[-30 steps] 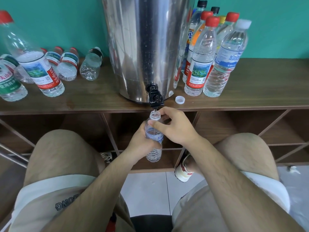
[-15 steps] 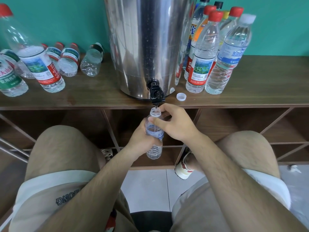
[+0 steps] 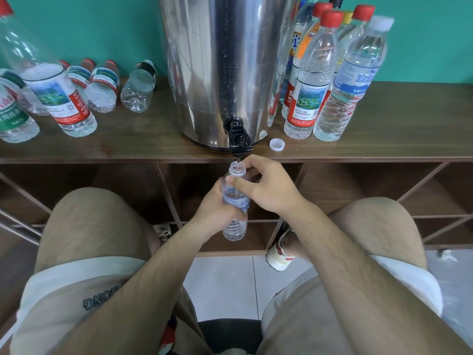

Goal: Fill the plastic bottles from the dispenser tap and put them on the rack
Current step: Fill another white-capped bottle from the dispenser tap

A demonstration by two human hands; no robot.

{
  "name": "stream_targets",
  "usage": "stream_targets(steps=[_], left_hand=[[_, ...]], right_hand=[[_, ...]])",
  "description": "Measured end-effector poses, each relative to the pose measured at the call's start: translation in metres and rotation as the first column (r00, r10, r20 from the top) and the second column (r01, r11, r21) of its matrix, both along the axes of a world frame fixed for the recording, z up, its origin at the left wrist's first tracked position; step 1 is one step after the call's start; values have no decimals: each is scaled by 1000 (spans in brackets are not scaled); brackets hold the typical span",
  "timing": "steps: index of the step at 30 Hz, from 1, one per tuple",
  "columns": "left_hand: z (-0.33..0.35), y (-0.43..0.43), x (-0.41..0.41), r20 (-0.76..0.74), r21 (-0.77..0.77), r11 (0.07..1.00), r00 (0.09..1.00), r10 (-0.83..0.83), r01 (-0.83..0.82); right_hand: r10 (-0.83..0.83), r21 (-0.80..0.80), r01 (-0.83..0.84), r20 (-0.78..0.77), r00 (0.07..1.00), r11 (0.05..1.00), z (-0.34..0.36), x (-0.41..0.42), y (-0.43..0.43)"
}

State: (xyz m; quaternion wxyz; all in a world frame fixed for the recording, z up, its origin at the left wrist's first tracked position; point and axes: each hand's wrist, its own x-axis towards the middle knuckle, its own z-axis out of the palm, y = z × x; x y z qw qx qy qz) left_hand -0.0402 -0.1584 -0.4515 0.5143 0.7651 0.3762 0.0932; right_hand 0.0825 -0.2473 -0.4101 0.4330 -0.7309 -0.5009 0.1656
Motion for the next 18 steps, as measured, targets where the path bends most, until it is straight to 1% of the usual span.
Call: stream_targets(steps=[7,13,16,18], left_hand=[[-9,4,2,-2,36,999,1000,-2,2],[-13,6,8,-35,45,999,999,1,0],[-12,7,7,-19,26,1000,1000,8,-7],[-12,8,5,-34,41,999,999,19,-18]], right_hand=[[-4,-10,4,-20,1000,1000,-2,-2,1],[1,-23,-1,-16,1000,1000,-1,1,3],[1,-20,-2,-23,1000,1000,0,0,4],[2,-20,-2,-25,1000,1000,0,-2,4]])
